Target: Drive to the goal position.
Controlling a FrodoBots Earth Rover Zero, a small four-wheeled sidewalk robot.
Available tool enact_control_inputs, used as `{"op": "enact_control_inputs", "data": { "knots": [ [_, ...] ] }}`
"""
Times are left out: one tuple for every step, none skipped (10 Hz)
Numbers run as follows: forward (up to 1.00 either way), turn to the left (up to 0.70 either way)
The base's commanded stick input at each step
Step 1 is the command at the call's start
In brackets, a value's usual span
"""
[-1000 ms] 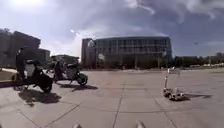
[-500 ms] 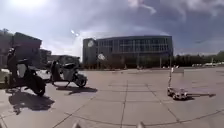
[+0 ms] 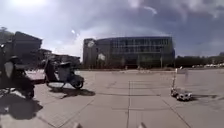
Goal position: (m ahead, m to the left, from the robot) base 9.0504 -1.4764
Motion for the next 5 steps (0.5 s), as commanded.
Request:
{"op": "enact_control_inputs", "data": {
  "knots": [
    [0.7,-0.05],
    [0.7,-0.05],
    [0.7,-0.05],
    [0.7,-0.05],
    [0.7,-0.05]
  ]
}}
